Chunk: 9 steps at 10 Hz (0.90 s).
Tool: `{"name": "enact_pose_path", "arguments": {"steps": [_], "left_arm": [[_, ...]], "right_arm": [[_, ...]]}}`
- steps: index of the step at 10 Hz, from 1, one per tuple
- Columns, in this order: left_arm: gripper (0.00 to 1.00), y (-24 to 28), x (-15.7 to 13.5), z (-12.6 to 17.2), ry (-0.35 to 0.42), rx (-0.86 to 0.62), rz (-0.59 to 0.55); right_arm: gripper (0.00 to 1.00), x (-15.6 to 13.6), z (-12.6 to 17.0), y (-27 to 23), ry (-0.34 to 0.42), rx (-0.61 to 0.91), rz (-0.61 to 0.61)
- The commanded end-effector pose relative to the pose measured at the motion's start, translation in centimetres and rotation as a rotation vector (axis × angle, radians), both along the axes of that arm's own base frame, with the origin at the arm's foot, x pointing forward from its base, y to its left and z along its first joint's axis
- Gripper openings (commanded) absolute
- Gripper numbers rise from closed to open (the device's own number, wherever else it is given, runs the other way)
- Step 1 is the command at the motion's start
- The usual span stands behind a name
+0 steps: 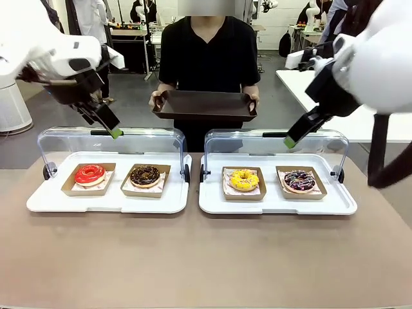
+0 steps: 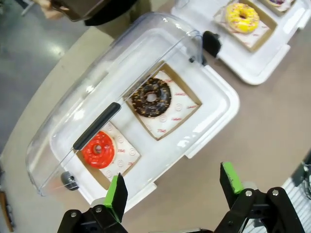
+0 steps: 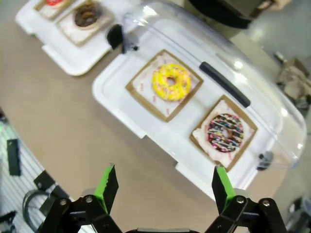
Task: Provide the desired donut to the person.
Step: Pick up and lift the Paper togo box containing the Donut pointed at by the person.
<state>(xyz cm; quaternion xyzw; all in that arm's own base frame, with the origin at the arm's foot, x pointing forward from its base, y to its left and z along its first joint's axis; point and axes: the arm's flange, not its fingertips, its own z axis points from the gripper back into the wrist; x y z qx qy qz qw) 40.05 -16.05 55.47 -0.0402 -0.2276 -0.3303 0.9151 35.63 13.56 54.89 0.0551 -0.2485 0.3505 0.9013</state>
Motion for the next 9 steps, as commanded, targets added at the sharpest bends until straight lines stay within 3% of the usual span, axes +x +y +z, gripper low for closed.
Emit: {"name": "enact_pose_path", "arguments": {"steps": [1, 4, 6, 8, 9], "left_arm": [[1.00, 3.8, 2.1, 2.8, 0.091, -0.136, -0.068], [1.00, 10.7, 2.8, 4.5, 0.128, -0.322, -0.250], [1.00, 15.9, 3.1, 3.9, 0.016, -0.444, -0.373], [1.00, 20.2, 2.1, 2.5, -0.144, -0.584, -0.509], [1.00, 21.7, 1.8, 2.1, -0.196, -0.631, -0.523]], "right_arm": [[1.00, 1.4, 2.4, -4.3, 0.123, 0.168, 0.217], [1.00, 2.2, 4.0, -11.7, 0.086, 0.389, 0.491], [1.00, 3.3, 3.0, -15.8, 0.044, 0.487, 0.519], [1.00, 4.2, 0.9, -19.5, -0.012, 0.604, 0.548], [1.00, 4.5, -0.1, -20.9, -0.036, 0.637, 0.525]]}}
